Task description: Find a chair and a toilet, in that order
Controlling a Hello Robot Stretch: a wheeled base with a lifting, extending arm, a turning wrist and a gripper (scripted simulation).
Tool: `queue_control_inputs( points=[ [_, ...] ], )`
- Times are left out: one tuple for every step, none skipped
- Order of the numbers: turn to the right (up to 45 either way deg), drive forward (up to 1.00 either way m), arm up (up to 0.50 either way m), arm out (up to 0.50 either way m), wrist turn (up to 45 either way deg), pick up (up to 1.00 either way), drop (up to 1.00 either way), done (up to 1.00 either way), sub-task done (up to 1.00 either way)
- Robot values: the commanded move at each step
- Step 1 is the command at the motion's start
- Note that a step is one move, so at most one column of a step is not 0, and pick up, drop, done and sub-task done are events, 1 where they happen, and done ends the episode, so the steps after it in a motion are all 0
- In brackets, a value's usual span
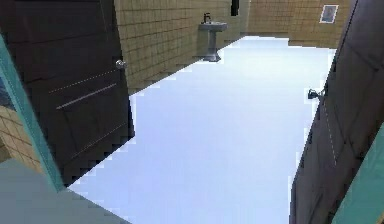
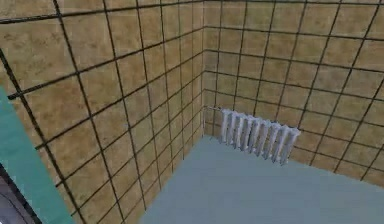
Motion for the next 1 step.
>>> queue_control_inputs(
  points=[
    [3.0, 0.00, 0.00, 0.00, 0.0, 0.00, 0.00, 0.00, 0.00]
  ],
)
